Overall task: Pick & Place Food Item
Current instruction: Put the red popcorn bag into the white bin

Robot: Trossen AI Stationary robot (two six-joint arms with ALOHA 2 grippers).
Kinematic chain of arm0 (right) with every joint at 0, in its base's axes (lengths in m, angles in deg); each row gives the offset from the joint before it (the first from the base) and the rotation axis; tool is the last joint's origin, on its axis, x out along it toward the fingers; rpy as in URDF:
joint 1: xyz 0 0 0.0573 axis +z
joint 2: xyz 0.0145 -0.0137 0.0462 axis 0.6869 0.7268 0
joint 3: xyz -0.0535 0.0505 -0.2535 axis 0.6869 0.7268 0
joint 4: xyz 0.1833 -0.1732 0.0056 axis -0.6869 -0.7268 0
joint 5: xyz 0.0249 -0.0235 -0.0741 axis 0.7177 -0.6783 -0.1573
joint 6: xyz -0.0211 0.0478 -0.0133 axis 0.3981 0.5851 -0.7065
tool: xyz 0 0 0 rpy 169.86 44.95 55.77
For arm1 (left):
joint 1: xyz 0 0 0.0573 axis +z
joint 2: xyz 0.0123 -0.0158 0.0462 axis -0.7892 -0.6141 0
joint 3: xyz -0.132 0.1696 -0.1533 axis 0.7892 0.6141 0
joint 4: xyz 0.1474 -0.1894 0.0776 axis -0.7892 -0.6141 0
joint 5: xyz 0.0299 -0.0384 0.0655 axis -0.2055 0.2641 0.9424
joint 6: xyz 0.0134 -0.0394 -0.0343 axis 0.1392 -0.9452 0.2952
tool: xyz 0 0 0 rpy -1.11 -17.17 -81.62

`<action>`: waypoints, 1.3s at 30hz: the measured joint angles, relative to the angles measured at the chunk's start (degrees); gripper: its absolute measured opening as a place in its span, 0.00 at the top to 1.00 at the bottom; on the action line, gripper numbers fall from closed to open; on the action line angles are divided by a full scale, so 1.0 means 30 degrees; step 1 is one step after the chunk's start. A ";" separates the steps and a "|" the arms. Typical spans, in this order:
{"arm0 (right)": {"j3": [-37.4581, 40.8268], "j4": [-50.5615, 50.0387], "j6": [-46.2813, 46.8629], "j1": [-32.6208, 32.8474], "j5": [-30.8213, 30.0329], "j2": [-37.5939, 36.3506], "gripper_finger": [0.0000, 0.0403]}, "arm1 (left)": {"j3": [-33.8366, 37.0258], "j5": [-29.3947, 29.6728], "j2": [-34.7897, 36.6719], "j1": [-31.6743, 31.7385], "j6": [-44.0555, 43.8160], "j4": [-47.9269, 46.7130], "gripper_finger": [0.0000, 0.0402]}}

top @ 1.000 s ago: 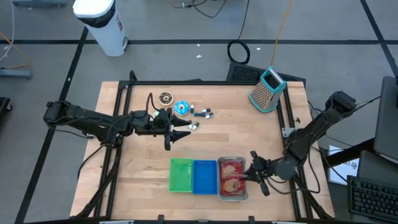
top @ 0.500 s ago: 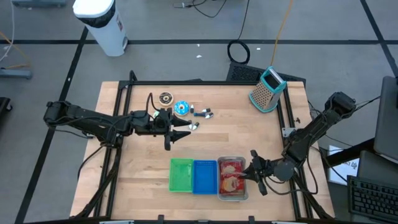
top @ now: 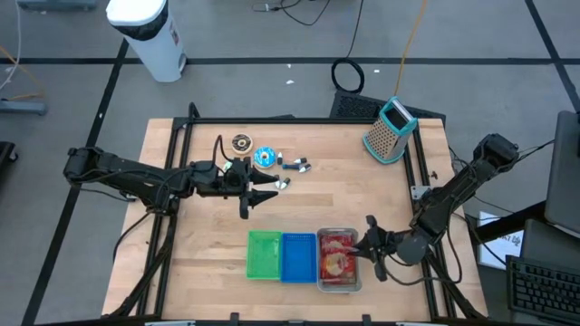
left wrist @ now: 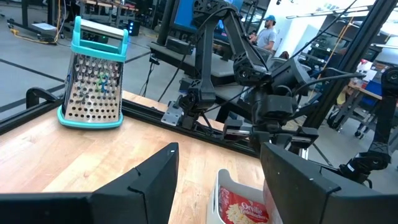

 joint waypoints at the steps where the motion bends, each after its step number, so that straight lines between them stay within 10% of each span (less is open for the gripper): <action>1: 0.0039 -0.0017 0.0180 0.0000 -0.0036 0.0007 0.98 | 0.0000 0.0000 -0.0001 0.0000 -0.0004 -0.0003 0.43; 39: 0.1249 0.0266 0.3441 -0.0007 -0.0914 0.0034 0.98 | 0.0000 0.0007 -0.0002 0.0000 0.0000 -0.0007 0.43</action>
